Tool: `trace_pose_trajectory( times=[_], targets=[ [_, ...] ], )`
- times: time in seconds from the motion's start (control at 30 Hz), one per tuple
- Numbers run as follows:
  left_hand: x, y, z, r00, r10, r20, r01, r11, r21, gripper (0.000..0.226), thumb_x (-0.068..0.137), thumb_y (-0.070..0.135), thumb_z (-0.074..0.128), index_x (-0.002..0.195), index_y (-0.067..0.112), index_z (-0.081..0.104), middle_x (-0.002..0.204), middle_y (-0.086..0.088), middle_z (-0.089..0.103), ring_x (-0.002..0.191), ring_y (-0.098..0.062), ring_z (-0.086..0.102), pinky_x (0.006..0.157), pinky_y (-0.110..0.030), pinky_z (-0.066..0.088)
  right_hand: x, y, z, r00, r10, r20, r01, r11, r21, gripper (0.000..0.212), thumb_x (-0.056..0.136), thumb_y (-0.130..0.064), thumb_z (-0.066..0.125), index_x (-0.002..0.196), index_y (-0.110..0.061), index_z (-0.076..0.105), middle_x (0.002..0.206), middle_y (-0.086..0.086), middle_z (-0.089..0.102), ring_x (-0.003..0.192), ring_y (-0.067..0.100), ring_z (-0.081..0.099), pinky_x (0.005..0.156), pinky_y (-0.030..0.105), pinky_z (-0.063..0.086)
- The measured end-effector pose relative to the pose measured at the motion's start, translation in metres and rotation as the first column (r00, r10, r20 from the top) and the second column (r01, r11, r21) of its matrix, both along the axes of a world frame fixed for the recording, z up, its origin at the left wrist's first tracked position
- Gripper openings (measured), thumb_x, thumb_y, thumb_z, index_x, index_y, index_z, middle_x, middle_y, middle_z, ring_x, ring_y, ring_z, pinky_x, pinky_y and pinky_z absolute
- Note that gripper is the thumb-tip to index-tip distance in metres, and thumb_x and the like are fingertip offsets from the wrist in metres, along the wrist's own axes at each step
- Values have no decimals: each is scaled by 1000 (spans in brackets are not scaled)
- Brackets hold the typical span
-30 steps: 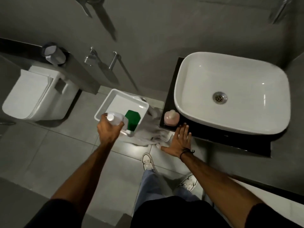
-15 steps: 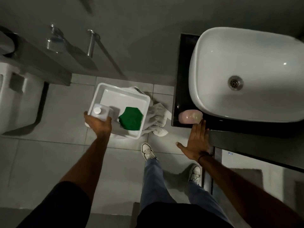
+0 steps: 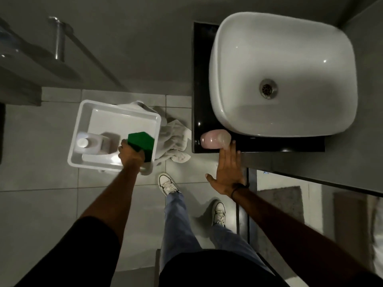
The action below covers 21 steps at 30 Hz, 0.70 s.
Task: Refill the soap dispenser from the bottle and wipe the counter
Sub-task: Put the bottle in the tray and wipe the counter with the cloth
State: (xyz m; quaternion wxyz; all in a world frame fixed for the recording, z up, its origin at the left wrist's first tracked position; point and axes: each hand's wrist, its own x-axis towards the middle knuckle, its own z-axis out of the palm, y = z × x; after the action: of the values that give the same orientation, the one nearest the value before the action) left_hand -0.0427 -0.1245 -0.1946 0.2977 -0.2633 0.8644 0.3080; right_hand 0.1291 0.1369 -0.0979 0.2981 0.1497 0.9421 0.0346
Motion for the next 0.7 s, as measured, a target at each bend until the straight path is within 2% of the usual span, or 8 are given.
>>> trace_pose_trajectory(
  times=[0.1,0.27,0.33,0.4,0.47,0.53,0.63,0.7],
  targets=[
    [12,-3,10,980,197,41,-199,977,79,53,85,8,74,134,2,55,135,-21,61,124,-40,58,104,-45,51,3,6,5,1000,12,-27,-14,997,-72,122,83,-69,54,155,0,-16,162,24,-25,151,40,-24,125,55,2],
    [46,7,62,917,392,-70,-371,905,209,53,86,8,75,136,4,56,134,-19,64,120,-37,62,101,-42,52,13,24,20,994,20,-104,-45,969,-243,114,86,-56,58,157,-3,-14,164,18,-25,153,32,-21,127,47,0],
    [68,16,86,891,447,-77,-405,860,310,50,87,9,74,134,4,58,130,-20,66,117,-36,63,101,-42,53,23,28,27,987,-11,-163,-47,936,-348,102,90,-48,56,159,-5,-4,167,15,-17,155,29,-14,128,44,7],
    [96,31,109,875,483,-36,-419,793,442,44,89,7,71,131,1,59,125,-20,67,109,-34,66,91,-40,57,31,29,32,958,-166,-234,29,868,-496,82,93,-39,57,159,-7,20,169,11,9,156,25,10,125,39,21],
    [126,54,132,880,474,37,-406,708,578,37,91,2,67,127,-2,60,120,-20,69,97,-29,70,77,-35,59,31,28,43,896,-417,-151,208,697,-687,60,94,-37,62,146,-12,46,154,6,47,141,21,43,116,35,38],
    [156,85,149,894,435,113,-392,632,668,34,92,-1,64,126,-5,62,115,-20,72,93,-30,72,72,-32,63,29,28,53,788,-610,81,380,378,-844,36,90,-41,71,120,-21,66,118,-11,72,113,8,65,95,30,53],
    [186,133,164,920,347,184,-361,559,747,30,92,-2,64,121,-3,66,112,-22,75,96,-35,75,74,-36,65,33,41,62,648,-620,441,506,-81,-858,31,82,-36,81,106,-19,73,98,-10,78,97,12,74,85,31,60],
    [197,158,171,955,246,164,-282,591,756,27,91,0,67,117,0,68,106,-19,78,90,-30,78,68,-34,63,44,61,63,581,-609,540,529,-222,-819,32,81,-23,83,111,-15,74,101,1,79,97,21,75,87,38,61]
  ],
)
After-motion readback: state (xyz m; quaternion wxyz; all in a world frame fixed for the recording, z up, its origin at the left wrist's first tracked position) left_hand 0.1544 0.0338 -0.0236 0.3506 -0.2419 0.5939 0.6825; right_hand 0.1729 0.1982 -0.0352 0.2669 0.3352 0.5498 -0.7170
